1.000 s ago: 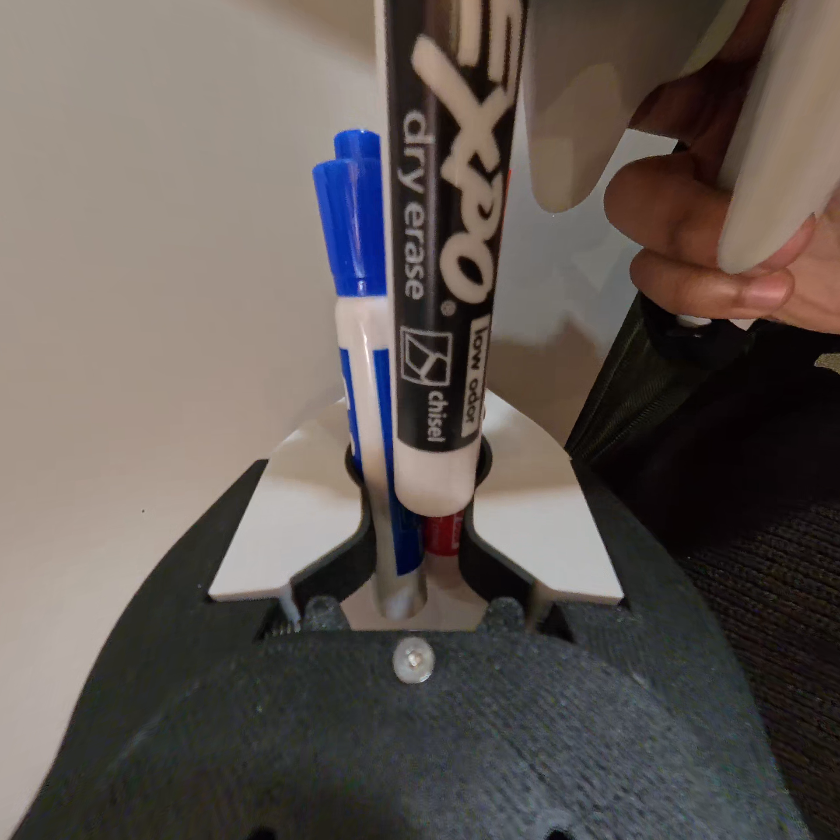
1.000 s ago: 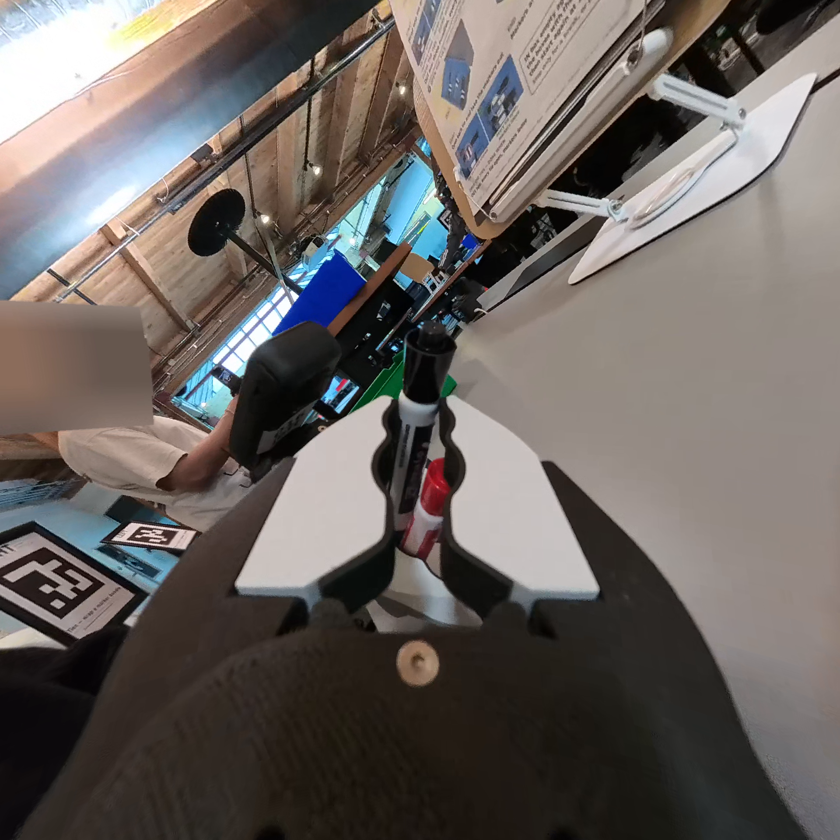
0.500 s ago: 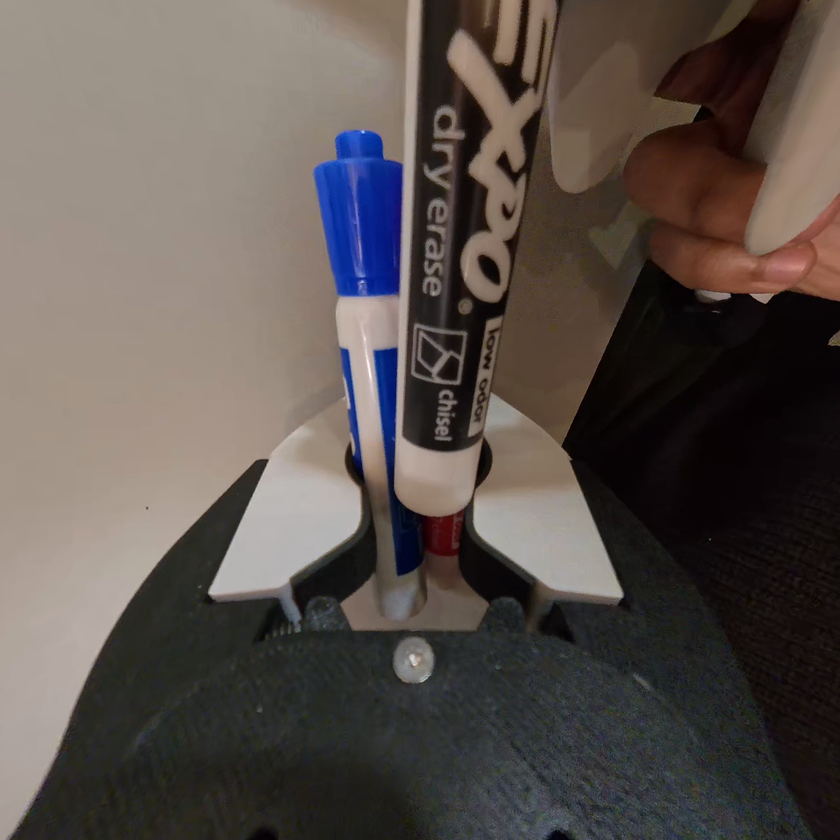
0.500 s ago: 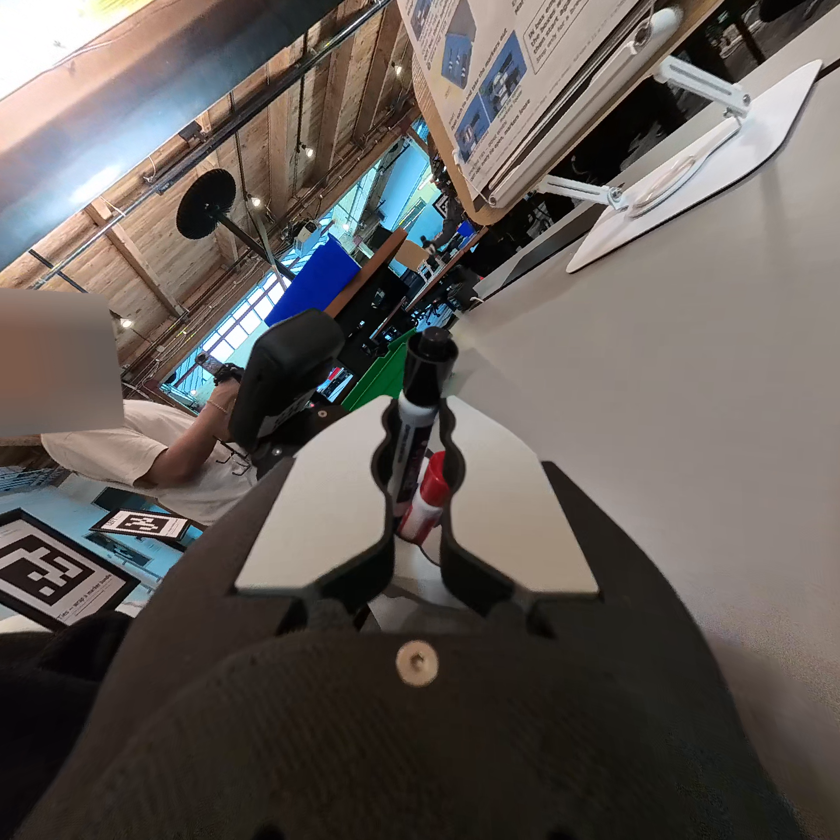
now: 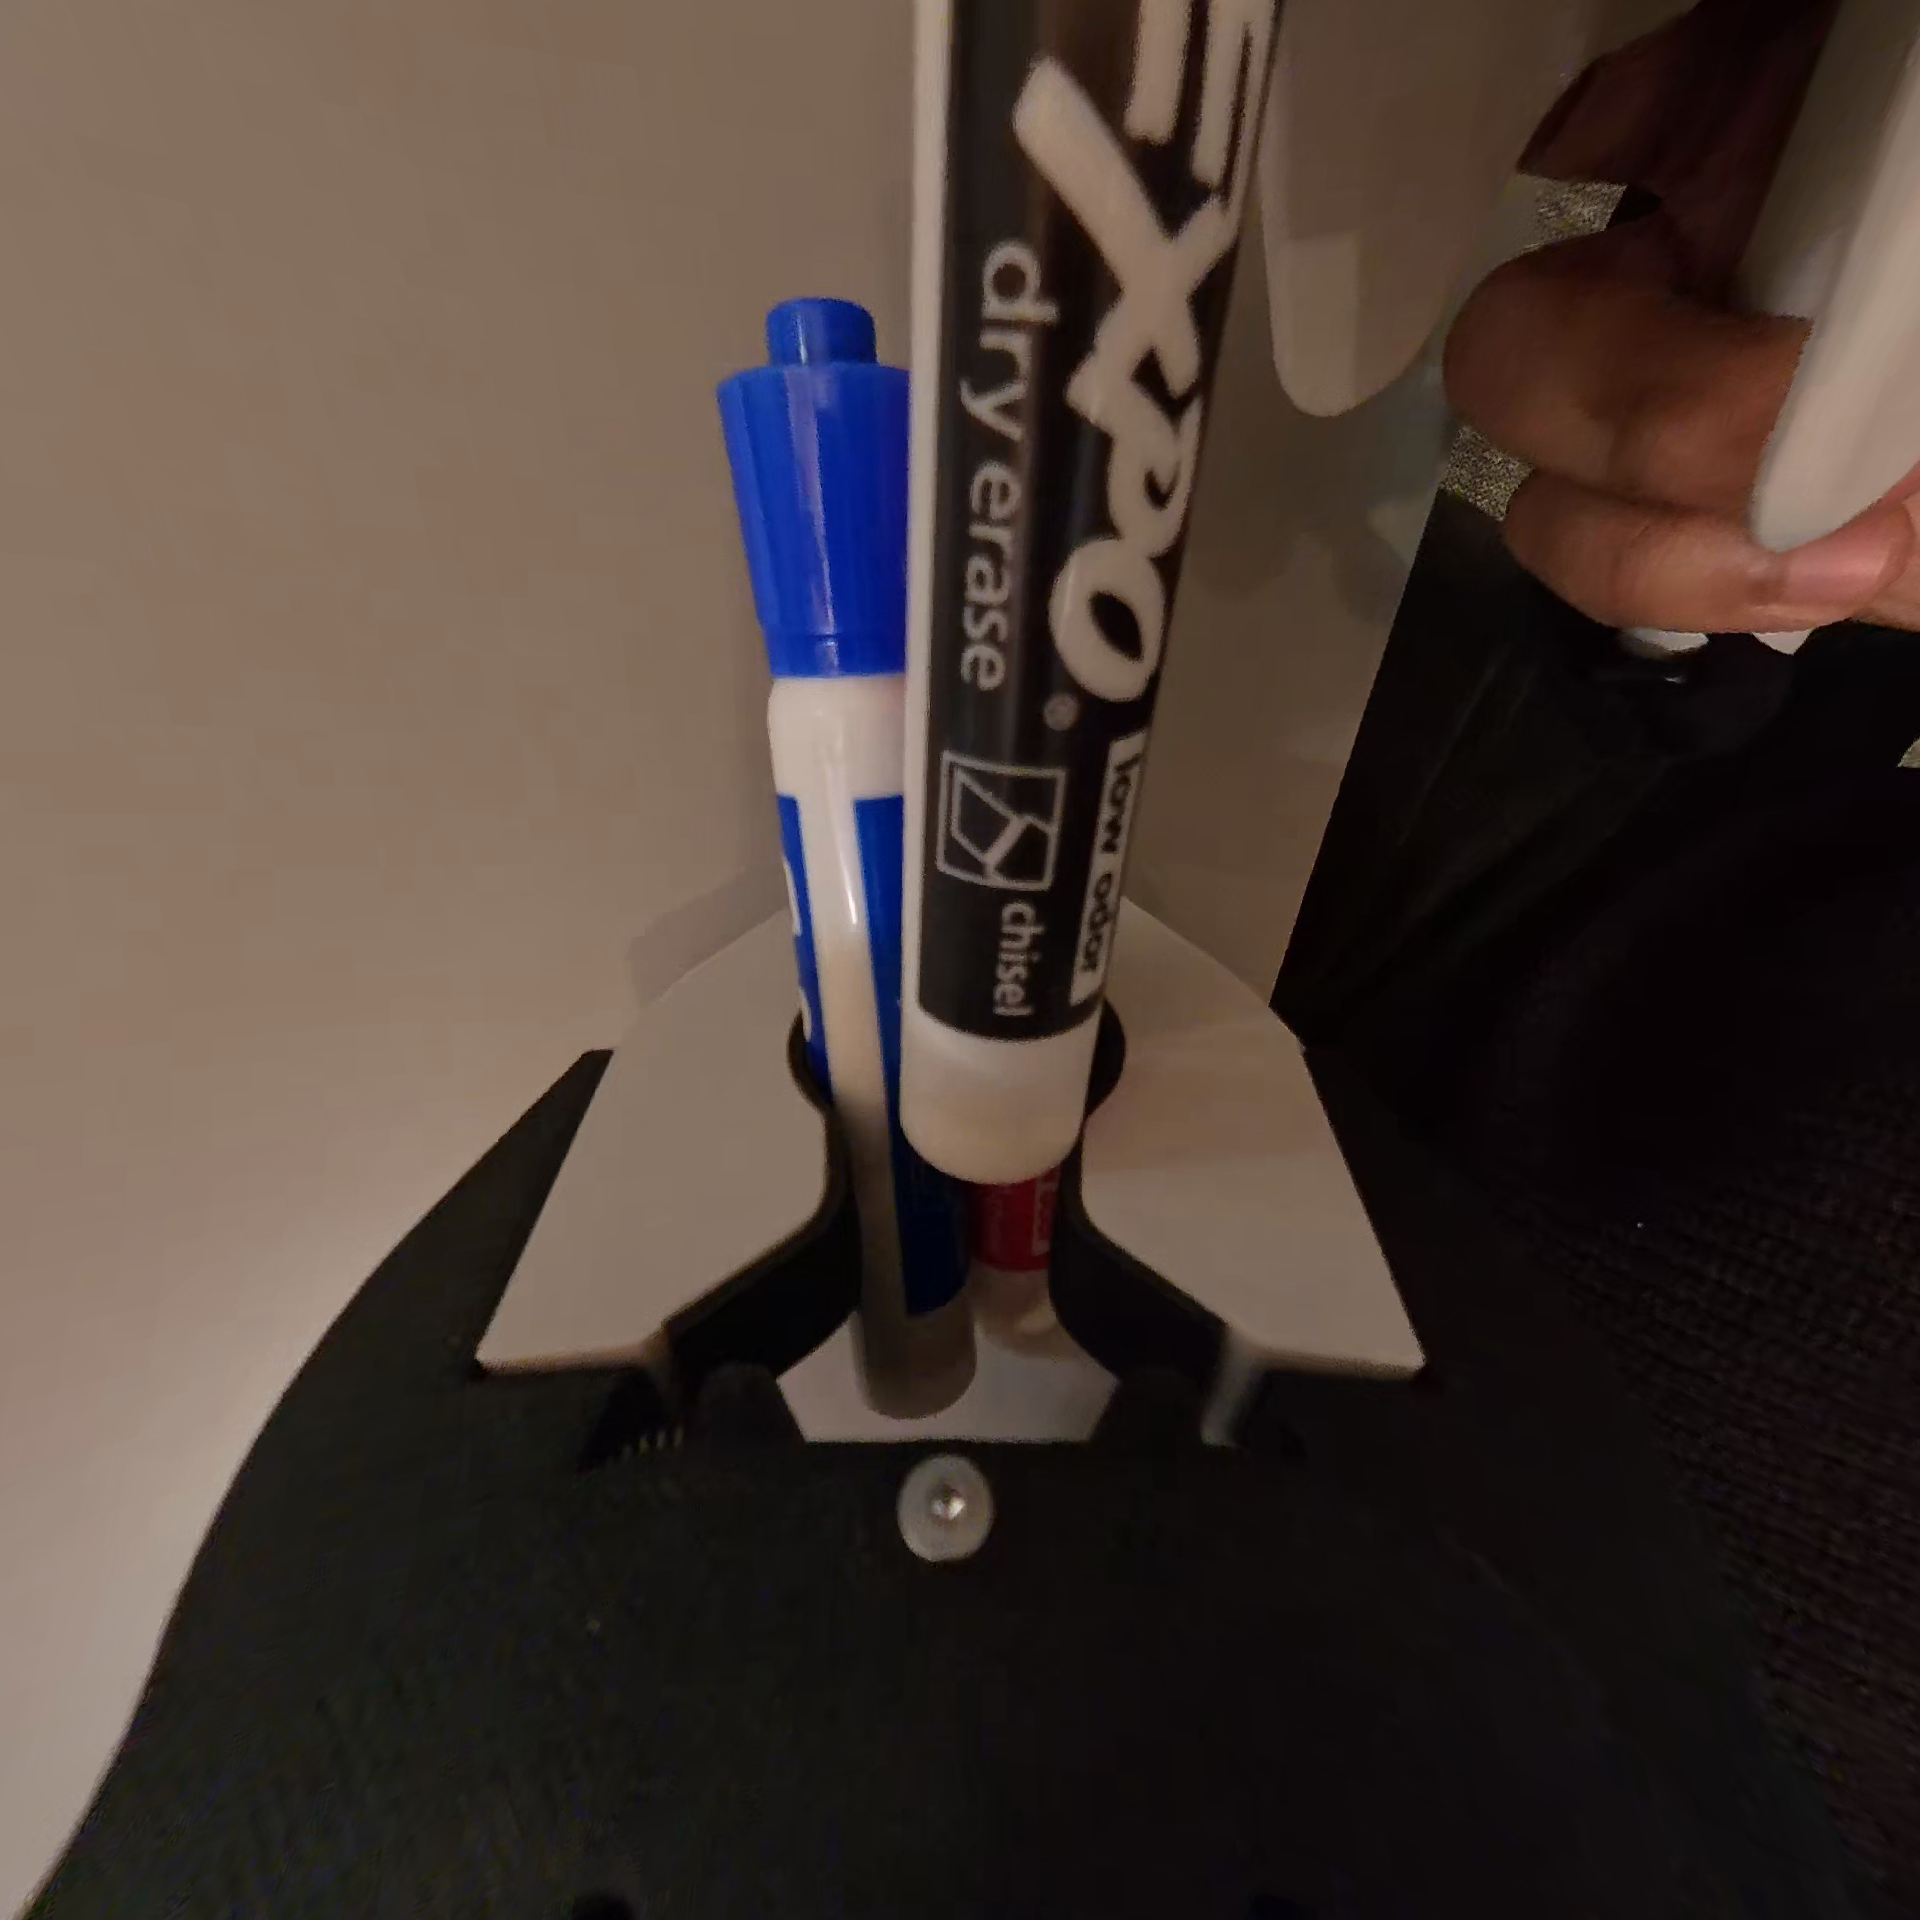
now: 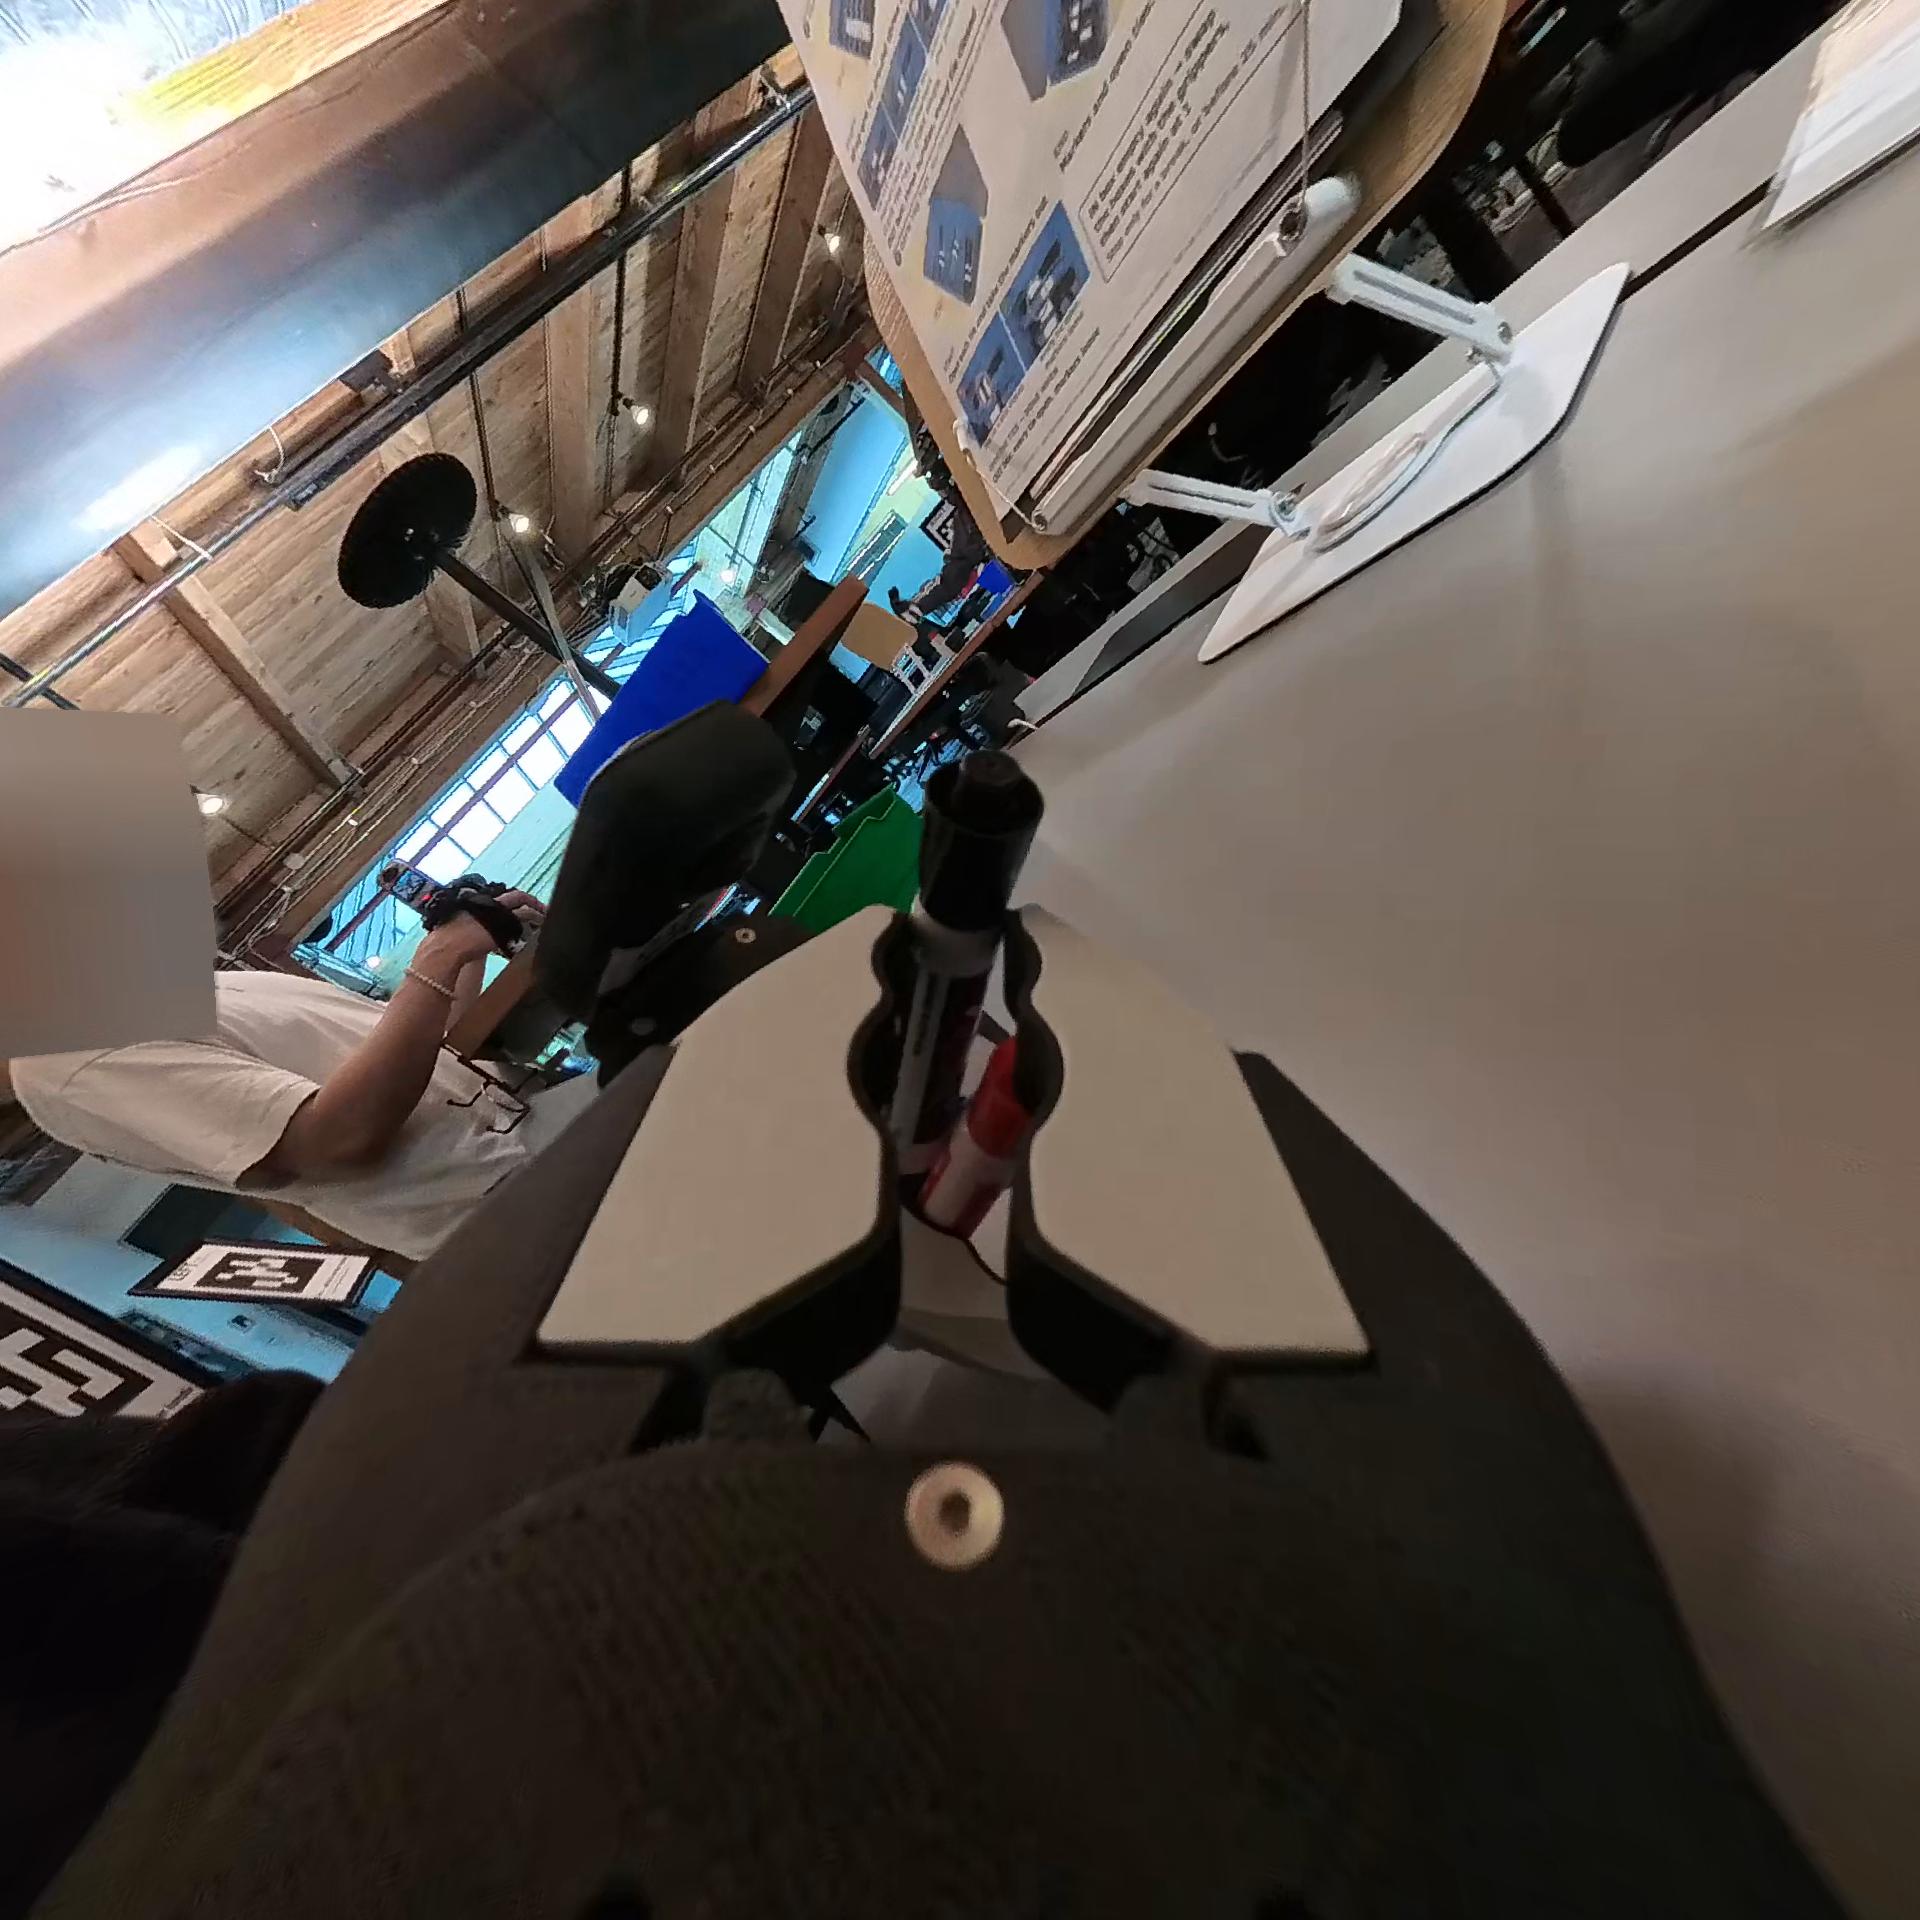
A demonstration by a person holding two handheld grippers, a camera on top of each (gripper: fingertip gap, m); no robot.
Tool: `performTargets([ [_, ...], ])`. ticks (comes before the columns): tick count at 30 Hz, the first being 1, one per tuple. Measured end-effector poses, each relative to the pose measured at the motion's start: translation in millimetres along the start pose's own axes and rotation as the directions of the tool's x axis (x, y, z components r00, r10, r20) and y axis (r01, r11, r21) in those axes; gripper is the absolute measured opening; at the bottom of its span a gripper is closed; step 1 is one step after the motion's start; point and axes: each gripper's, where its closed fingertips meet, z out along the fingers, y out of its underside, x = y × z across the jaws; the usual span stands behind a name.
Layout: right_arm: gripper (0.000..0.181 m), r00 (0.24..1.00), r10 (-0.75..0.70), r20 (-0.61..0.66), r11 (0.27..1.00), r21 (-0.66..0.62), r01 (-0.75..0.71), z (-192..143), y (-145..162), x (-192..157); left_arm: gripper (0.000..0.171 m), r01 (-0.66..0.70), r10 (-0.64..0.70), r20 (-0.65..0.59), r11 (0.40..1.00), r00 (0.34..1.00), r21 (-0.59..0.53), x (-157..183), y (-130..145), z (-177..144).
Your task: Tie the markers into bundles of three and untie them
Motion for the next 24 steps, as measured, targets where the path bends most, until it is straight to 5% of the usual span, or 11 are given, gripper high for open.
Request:
performTargets([
  [24,0.017,1.000,-0.010,-0.019,1.000,-0.002,0.010,-7.8,-0.3,1.6,0.044,-0.033,0.033,-0.028,0.999,0.999,-0.034,8.8,-1.1,8.8],
])
